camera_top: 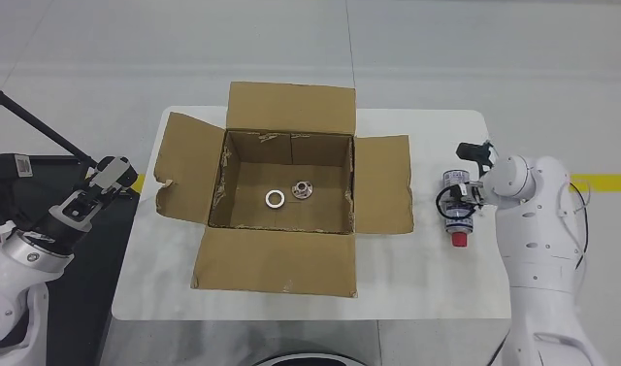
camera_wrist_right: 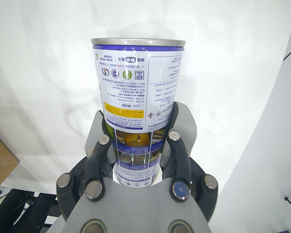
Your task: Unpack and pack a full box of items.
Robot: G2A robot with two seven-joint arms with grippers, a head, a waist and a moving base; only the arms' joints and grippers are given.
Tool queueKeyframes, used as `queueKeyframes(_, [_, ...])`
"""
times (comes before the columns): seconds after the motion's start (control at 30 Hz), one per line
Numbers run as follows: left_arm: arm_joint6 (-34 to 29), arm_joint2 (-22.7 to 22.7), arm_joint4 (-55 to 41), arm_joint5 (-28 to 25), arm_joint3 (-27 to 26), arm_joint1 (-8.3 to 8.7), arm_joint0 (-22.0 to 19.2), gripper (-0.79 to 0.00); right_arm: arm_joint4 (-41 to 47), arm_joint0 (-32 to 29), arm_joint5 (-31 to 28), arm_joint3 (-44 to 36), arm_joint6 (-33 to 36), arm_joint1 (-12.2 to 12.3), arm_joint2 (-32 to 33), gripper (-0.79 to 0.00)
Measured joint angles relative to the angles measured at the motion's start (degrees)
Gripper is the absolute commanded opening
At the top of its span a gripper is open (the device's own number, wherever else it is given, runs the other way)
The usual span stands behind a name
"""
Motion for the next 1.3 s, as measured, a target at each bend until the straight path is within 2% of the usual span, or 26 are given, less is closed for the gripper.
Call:
queueKeyframes(0.1, [0.0, 0.0, 0.0, 0.0, 0.0, 0.00, 0.0, 0.000, 0.2, -0.1, 0.1, 0.0, 0.0, 0.1, -0.3, -0.314])
queueKeyframes(0.23, [0.0, 0.0, 0.0, 0.0, 0.0, 0.00, 0.0, 0.000, 0.5, -0.1, 0.3, 0.1, 0.0, 0.3, -0.7, -0.256])
queueKeyframes(0.5, [0.0, 0.0, 0.0, 0.0, 0.0, 0.00, 0.0, 0.000, 1.4, -0.3, 0.6, 0.3, -0.3, 0.7, -1.3, -0.222])
queueKeyframes(0.67, [0.0, 0.0, 0.0, 0.0, 0.0, 0.00, 0.0, 0.000, 1.6, -0.3, 0.7, 0.3, -0.5, 0.9, -1.5, -0.160])
queueKeyframes(1.3, [0.0, 0.0, 0.0, 0.0, 0.0, 0.00, 0.0, 0.000, 2.6, -0.3, 1.1, -0.3, -0.7, 1.9, -2.6, -0.095])
